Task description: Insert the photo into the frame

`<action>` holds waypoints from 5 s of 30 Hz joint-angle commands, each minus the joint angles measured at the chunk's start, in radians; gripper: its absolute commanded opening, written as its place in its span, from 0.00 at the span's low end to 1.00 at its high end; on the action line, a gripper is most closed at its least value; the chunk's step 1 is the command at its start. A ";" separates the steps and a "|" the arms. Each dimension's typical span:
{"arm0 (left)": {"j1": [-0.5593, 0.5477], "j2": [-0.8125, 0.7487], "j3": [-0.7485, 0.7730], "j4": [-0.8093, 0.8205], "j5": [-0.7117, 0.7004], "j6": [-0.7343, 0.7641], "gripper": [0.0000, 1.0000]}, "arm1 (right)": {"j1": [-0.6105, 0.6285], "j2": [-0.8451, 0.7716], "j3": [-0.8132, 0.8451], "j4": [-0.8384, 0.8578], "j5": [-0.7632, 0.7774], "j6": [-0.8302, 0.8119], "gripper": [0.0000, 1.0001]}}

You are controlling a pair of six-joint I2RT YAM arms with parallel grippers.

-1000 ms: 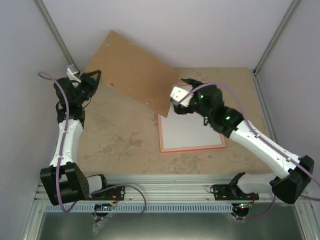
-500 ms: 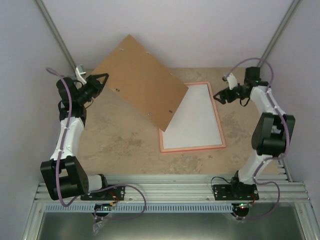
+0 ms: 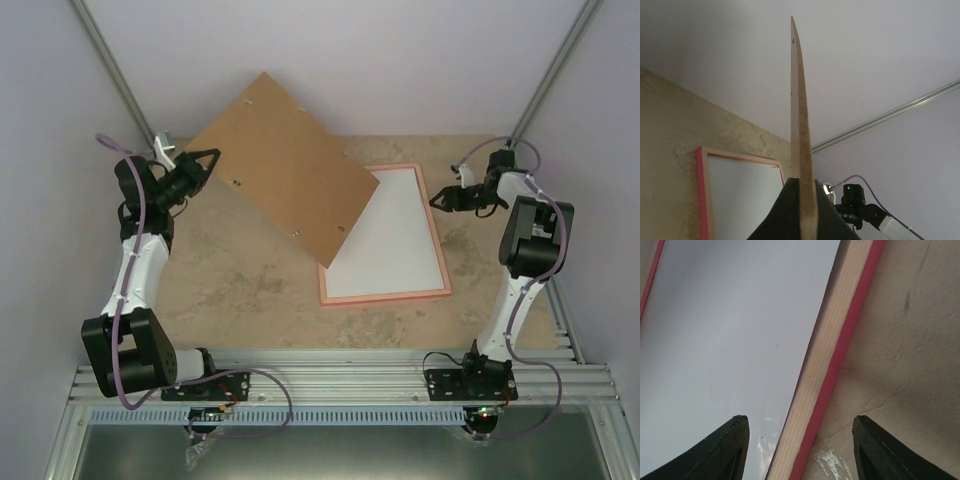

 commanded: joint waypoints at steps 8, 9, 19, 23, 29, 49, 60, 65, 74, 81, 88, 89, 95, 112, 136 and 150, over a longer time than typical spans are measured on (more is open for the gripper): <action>0.000 0.008 0.010 0.086 0.056 0.004 0.00 | 0.030 0.096 -0.007 0.047 -0.121 0.062 0.49; 0.000 0.008 0.009 0.084 0.060 0.006 0.00 | 0.034 0.098 -0.016 0.050 -0.125 0.061 0.46; 0.000 0.018 -0.001 0.043 0.119 0.037 0.00 | 0.103 0.070 -0.132 0.101 -0.156 0.070 0.44; 0.000 0.031 -0.009 0.043 0.169 0.037 0.00 | 0.126 0.032 -0.218 0.120 -0.212 0.085 0.44; -0.017 0.075 -0.021 0.067 0.239 0.028 0.00 | 0.114 -0.090 -0.274 0.038 -0.300 0.021 0.52; -0.188 0.205 -0.029 0.157 0.470 0.005 0.00 | 0.086 -0.191 0.052 -0.627 -0.602 -0.354 0.86; -0.266 0.257 -0.016 0.205 0.540 -0.020 0.00 | 0.145 -0.253 -0.135 -0.592 -0.614 -0.374 0.81; -0.272 0.273 -0.008 0.217 0.554 -0.030 0.00 | 0.163 -0.279 -0.196 -0.545 -0.609 -0.357 0.70; -0.272 0.325 0.022 0.221 0.554 -0.028 0.00 | 0.165 -0.305 -0.272 -0.582 -0.653 -0.403 0.37; -0.272 0.350 0.046 0.156 0.524 0.031 0.06 | 0.163 -0.316 -0.318 -0.507 -0.683 -0.306 0.11; -0.272 0.340 0.115 -0.155 0.447 0.292 0.22 | 0.147 -0.314 -0.372 -0.352 -0.728 -0.145 0.01; -0.272 0.337 0.118 -0.169 0.437 0.303 0.27 | 0.145 -0.309 -0.374 -0.337 -0.737 -0.125 0.01; -0.271 0.315 0.135 -0.251 0.342 0.374 0.68 | 0.136 -0.285 -0.368 -0.250 -0.786 -0.024 0.01; -0.201 0.223 0.049 -0.308 0.086 0.474 0.92 | 0.112 -0.312 -0.555 0.622 -0.689 0.791 0.01; -0.201 0.277 0.015 -0.311 -0.021 0.485 0.89 | 0.151 -0.109 -0.574 1.012 -0.565 1.159 0.00; -0.201 0.313 -0.024 -0.311 -0.083 0.504 0.87 | 0.191 -0.032 -0.466 0.663 -0.438 0.906 0.03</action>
